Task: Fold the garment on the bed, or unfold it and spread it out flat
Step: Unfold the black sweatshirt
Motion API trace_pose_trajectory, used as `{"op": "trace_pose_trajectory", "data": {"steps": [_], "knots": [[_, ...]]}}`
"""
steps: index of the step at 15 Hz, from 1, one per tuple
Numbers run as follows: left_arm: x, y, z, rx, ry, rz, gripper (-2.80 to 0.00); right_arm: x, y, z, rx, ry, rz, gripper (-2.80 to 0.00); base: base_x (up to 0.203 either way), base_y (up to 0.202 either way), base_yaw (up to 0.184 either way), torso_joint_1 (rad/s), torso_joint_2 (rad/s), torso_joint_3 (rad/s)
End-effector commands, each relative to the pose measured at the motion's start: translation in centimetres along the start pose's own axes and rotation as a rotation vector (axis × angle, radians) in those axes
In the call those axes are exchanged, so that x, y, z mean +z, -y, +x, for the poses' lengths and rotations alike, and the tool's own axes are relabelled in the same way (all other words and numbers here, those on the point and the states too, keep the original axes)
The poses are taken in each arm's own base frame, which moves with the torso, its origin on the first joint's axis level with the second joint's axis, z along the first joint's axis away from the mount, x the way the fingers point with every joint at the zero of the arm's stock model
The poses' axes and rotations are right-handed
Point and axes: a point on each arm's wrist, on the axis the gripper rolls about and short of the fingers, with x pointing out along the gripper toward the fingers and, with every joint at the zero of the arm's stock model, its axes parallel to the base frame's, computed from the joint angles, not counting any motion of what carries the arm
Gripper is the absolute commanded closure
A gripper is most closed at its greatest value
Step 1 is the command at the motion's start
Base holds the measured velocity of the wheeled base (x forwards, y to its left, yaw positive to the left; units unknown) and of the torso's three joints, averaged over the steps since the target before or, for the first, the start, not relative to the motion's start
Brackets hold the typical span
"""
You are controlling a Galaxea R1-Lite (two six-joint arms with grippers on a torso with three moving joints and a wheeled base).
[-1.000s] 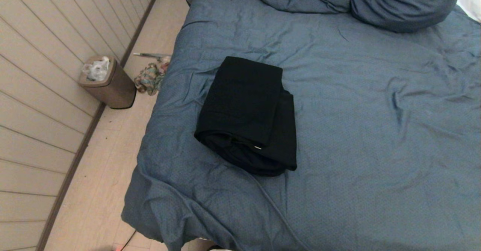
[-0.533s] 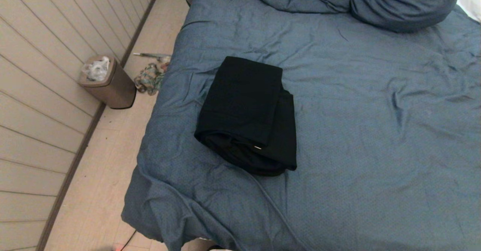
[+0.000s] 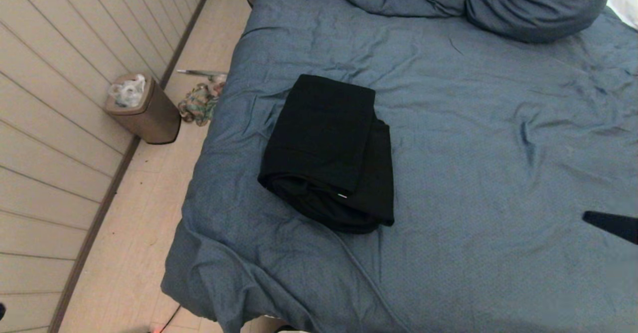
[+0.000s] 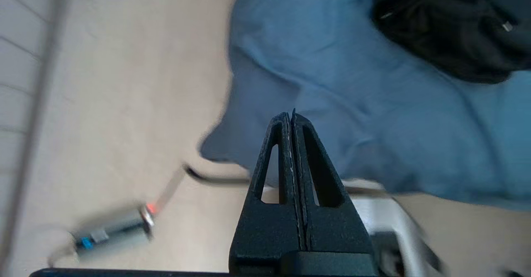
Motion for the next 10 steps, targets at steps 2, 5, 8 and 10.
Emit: {"op": "trace_pose_trajectory", "data": {"steps": [2, 5, 8, 10], "knots": [[4.6, 0.0, 9.2, -0.057, -0.311, -0.051, 0.0, 0.4, 2.2, 8.8, -0.07, -0.251, 0.161, 0.0, 0.0, 0.0, 0.0, 0.0, 0.0, 0.0], [5.9, 4.9, 16.8, -0.209, -0.482, -0.035, 0.0, -0.8, 1.6, 14.3, -0.004, -0.349, 0.166, 0.0, 0.0, 0.0, 0.0, 0.0, 0.0, 0.0], [4.8, 13.1, 22.5, -0.27, -0.515, 0.043, 0.0, -1.5, 1.4, 16.1, -0.057, -0.323, 0.116, 0.0, 0.0, 0.0, 0.0, 0.0, 0.0, 0.0], [5.4, 18.7, 24.2, -0.344, -0.451, 0.066, 0.0, -1.3, 1.5, 15.9, -0.058, -0.316, 0.116, 0.0, 0.0, 0.0, 0.0, 0.0, 0.0, 0.0]]}}
